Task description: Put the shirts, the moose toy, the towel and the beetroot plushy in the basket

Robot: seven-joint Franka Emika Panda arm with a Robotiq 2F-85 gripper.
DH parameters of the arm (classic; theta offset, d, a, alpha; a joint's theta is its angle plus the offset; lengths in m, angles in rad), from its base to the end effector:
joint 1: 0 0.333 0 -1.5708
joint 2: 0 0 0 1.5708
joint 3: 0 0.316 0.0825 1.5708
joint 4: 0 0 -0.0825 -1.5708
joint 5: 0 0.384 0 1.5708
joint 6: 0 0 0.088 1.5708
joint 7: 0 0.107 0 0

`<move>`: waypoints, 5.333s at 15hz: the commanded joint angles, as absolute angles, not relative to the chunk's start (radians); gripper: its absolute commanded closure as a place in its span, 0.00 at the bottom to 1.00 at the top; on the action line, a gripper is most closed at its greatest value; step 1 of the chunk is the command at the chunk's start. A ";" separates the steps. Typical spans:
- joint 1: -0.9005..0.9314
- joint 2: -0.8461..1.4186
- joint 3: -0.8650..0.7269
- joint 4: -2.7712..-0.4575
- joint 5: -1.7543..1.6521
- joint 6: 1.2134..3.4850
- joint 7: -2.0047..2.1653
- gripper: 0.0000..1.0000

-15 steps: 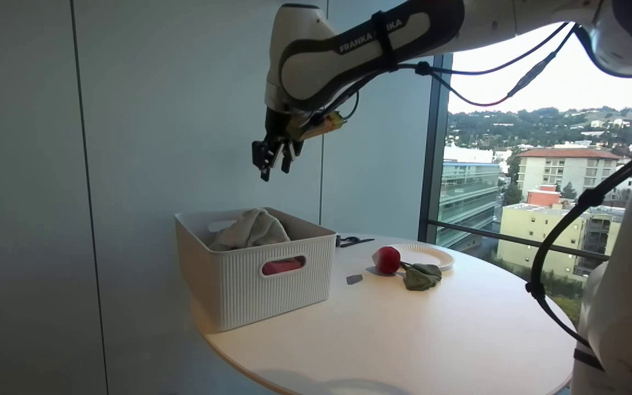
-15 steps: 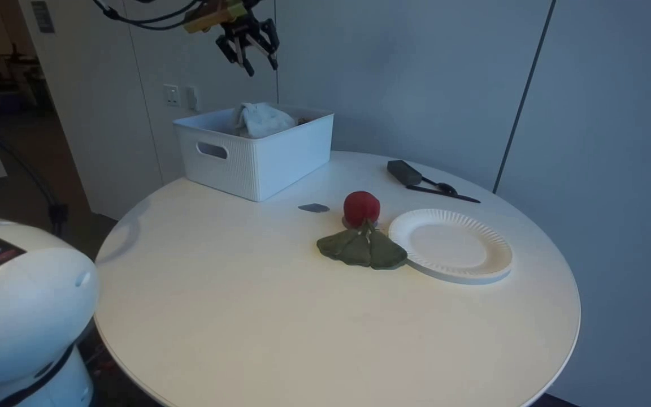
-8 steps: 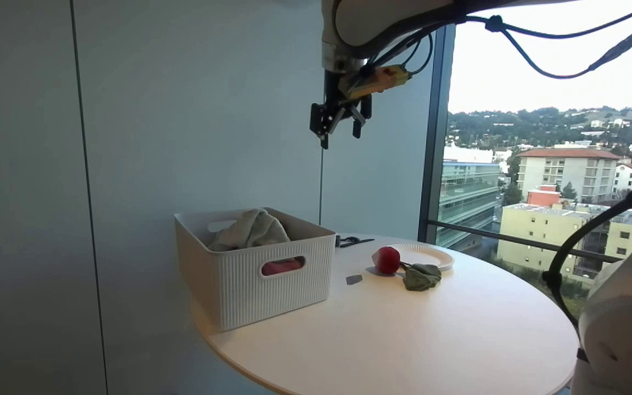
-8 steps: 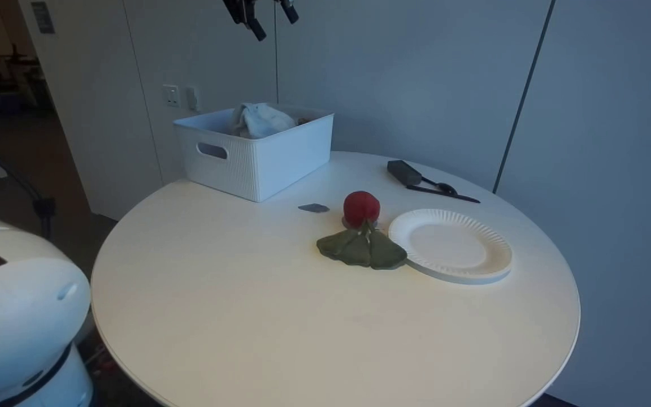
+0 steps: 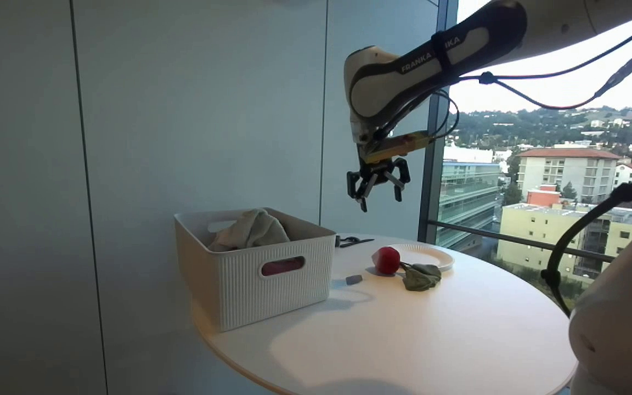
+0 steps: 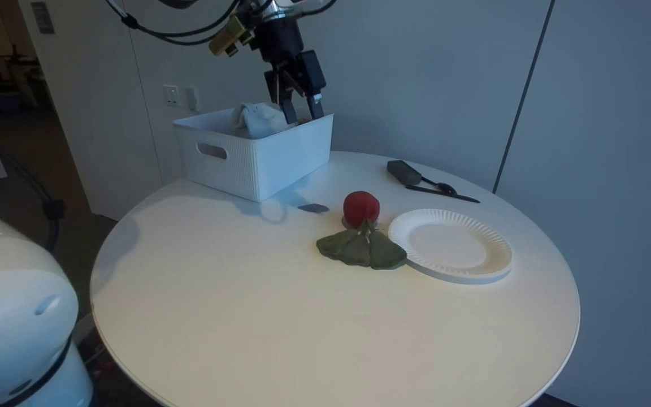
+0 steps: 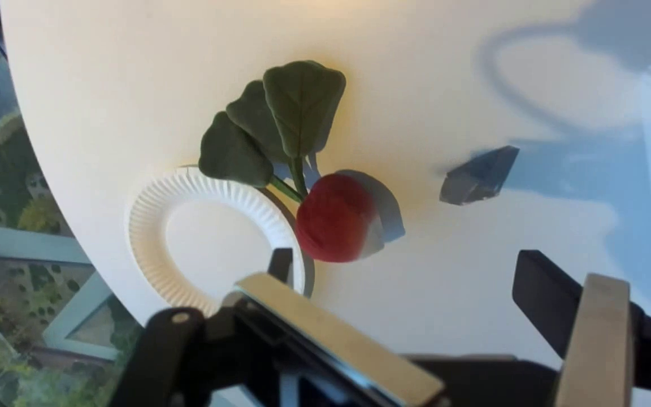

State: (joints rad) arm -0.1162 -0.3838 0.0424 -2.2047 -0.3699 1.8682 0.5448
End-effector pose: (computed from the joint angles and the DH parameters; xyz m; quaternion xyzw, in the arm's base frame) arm 0.4418 -0.0584 0.5444 0.9495 -0.2526 0.0649 0.1745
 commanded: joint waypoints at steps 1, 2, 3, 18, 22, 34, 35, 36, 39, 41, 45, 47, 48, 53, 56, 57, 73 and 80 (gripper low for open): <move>-0.156 -0.306 0.019 -2.268 -0.383 1.949 0.608 0.00; -0.161 -0.281 0.010 -2.278 -0.383 1.972 0.621 0.00; -0.166 -0.255 -0.001 -2.289 -0.380 2.002 0.626 0.00; -0.154 0.025 -0.093 -2.255 -0.645 2.186 0.779 0.53; -0.127 -0.030 -0.079 -2.270 -0.657 2.192 0.828 0.83; -0.045 -0.332 0.066 -2.204 -0.895 1.916 0.896 0.93; -0.032 -0.362 0.084 -2.188 -0.915 1.904 0.864 0.92; -0.018 -0.388 0.102 -2.167 -0.927 1.894 0.832 0.93; 0.040 -0.433 0.156 -2.086 -0.911 1.902 0.733 0.93; 0.076 -0.419 0.199 -2.009 -0.906 1.911 0.673 0.93; 0.114 -0.323 0.216 -1.920 -0.908 2.101 0.636 0.93; 0.120 -0.263 0.205 -1.909 -0.890 2.240 0.628 0.94; 0.120 -0.230 0.198 -1.906 -0.875 2.310 0.618 0.94; 0.123 -0.071 0.160 -1.916 -0.681 2.618 0.491 0.94; 0.137 0.004 0.154 -1.941 -0.425 2.703 0.302 0.94; 0.140 0.027 0.165 -1.950 -0.341 2.712 0.243 0.94; 0.084 -0.163 0.136 -1.929 -0.406 2.406 0.276 0.00; 0.022 -0.249 0.161 -1.974 -0.466 2.097 0.577 0.00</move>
